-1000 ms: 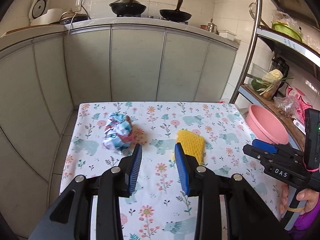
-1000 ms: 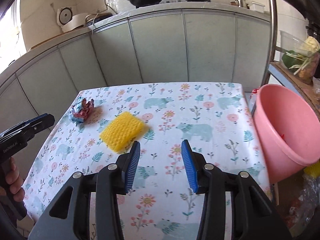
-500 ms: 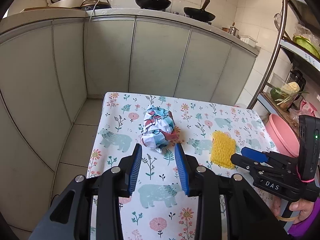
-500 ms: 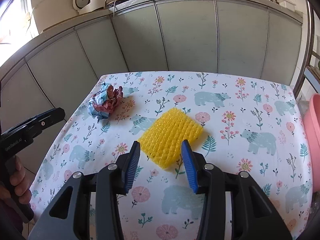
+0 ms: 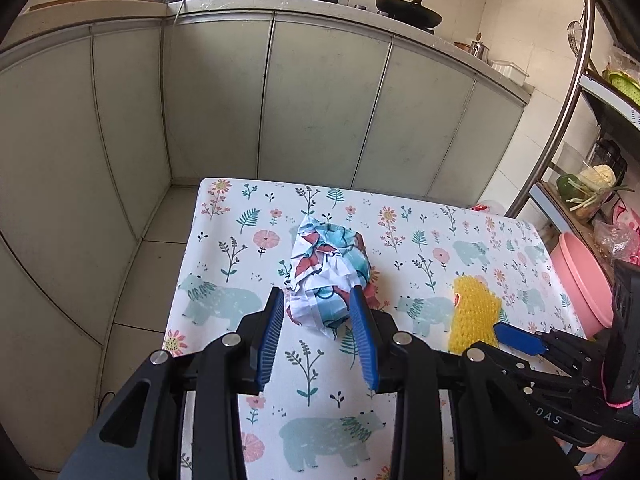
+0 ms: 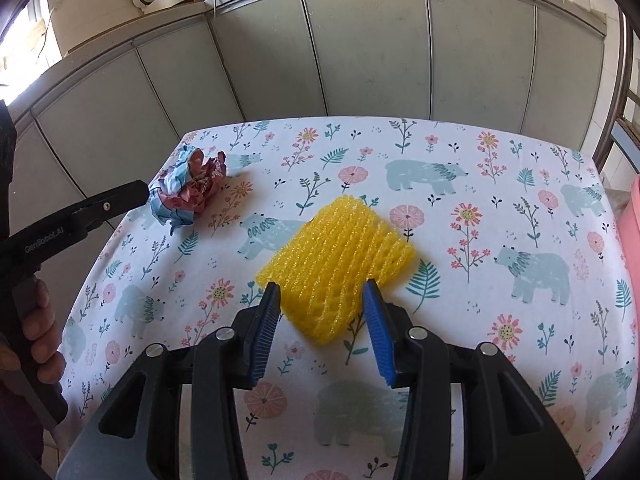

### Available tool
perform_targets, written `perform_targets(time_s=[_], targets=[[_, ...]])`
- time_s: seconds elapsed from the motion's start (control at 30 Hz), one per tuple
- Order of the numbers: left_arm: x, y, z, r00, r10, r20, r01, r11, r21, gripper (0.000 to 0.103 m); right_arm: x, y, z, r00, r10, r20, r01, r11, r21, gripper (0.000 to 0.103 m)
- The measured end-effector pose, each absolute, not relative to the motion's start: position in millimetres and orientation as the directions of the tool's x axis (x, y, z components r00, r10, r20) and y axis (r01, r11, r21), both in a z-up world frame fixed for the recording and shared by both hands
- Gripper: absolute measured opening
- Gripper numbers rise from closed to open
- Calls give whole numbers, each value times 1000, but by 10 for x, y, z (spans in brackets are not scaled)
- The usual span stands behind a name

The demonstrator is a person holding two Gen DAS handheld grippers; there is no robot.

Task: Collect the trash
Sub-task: 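Grasp the crumpled foil wrapper with the left gripper while the right gripper grasps the yellow mesh sponge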

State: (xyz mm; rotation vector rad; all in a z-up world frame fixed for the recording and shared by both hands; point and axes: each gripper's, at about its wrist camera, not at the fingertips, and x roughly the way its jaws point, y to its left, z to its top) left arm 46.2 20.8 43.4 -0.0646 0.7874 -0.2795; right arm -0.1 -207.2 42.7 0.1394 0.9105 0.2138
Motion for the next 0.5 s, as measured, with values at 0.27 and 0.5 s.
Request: perform_targets(time_s=[0.27, 0.5], targets=[[587, 147, 286, 645, -257, -719, 217, 965, -150, 37, -24, -2231, 411, 601, 270, -752, -79, 957, 280, 22], [631, 125, 229, 627, -265, -732, 208, 963, -171, 37, -80, -2280, 436, 604, 272, -749, -78, 956, 284, 14]])
